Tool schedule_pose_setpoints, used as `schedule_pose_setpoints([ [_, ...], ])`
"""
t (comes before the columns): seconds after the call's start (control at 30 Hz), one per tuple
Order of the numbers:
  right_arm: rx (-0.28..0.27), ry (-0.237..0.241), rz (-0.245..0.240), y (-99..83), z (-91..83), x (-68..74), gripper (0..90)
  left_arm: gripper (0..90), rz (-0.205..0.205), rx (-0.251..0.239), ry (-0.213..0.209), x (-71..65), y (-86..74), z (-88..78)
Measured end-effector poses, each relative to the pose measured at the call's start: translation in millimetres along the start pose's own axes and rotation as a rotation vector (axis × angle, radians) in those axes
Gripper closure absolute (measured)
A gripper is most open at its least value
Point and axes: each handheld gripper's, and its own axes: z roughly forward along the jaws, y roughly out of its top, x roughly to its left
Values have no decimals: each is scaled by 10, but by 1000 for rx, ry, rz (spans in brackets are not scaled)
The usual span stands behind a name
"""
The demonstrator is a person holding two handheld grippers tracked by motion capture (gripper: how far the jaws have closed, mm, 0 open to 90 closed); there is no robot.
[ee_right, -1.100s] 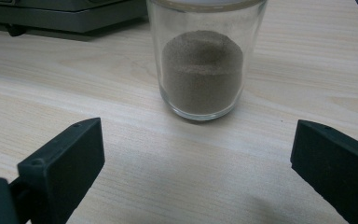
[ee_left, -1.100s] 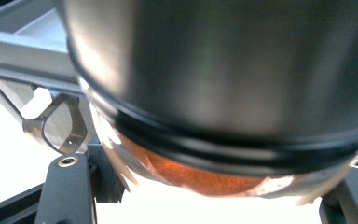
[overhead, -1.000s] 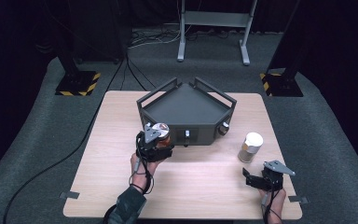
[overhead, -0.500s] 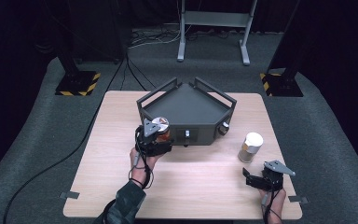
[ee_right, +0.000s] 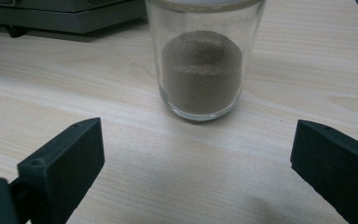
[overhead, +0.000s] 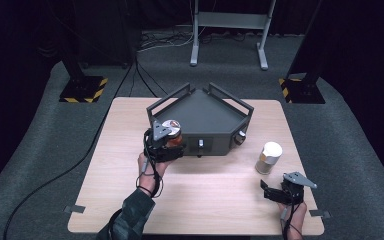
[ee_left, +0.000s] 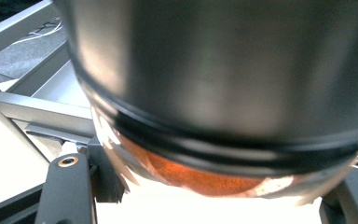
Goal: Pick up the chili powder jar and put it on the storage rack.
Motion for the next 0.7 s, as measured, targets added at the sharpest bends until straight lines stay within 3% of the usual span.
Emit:
schedule_pose_setpoints([
  [0.7,1,0,-1,2,1,1,16,316,22,-12,23,59,210,6],
])
